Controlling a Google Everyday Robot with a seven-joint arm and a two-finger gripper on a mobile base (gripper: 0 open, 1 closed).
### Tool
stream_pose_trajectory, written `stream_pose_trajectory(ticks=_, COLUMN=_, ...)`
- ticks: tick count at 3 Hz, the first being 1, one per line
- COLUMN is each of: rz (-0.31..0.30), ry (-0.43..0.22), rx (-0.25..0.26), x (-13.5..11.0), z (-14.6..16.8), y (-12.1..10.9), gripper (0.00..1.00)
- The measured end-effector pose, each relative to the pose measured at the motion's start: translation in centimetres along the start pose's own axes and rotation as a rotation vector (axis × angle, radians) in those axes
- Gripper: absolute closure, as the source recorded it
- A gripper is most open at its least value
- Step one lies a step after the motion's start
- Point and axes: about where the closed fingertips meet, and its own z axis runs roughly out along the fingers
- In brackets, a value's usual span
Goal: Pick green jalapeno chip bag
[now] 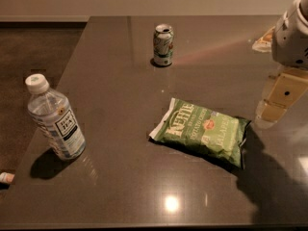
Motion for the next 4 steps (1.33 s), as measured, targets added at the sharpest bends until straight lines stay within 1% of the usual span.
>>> stream_pose_trajectory(ticks=1, rz=0.000, ry=0.000, rx=0.000, x=0.0, z=0.0, y=0.0, gripper=0.00)
stream_pose_trajectory(ticks=2, rz=-0.006, ry=-0.007, rx=-0.017, x=-0.4, z=0.9, y=0.6, gripper=0.00)
stream_pose_trajectory(ticks=4, rz=-0.014, ry=0.000, rx=-0.080, x=-0.6, z=5.9, y=2.2, gripper=0.00)
